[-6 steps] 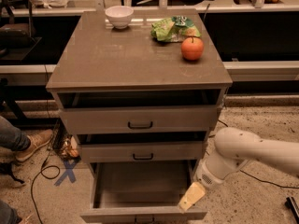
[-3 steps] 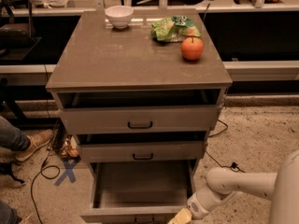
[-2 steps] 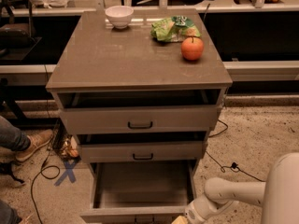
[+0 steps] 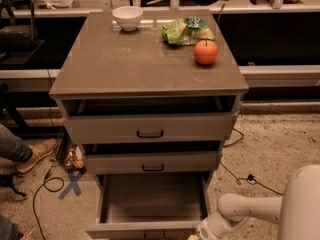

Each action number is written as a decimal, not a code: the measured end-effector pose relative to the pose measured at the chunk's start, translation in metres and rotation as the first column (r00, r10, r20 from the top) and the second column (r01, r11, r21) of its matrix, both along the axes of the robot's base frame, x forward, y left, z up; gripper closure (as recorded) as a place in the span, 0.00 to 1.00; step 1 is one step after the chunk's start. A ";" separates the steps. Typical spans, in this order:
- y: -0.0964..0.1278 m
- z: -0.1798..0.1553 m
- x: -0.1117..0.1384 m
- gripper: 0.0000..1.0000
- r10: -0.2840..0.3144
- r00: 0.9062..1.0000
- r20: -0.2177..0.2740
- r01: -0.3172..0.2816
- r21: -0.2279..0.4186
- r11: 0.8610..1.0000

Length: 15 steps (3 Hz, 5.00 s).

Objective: Close bottom drawer

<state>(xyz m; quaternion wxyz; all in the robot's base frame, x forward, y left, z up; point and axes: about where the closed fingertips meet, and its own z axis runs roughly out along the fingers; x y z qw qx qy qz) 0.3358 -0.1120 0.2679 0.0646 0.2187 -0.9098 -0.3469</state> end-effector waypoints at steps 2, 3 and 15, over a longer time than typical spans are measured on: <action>-0.006 -0.046 0.022 1.00 -0.054 0.997 0.049 0.058 -0.075 0.996; -0.018 -0.088 0.039 1.00 -0.109 0.991 0.077 0.116 -0.091 0.989; -0.046 -0.096 0.218 1.00 -0.393 0.805 0.444 0.373 0.135 0.918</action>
Offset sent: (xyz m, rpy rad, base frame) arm 0.0527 -0.0160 -0.0998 -0.1502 -0.1131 -0.1252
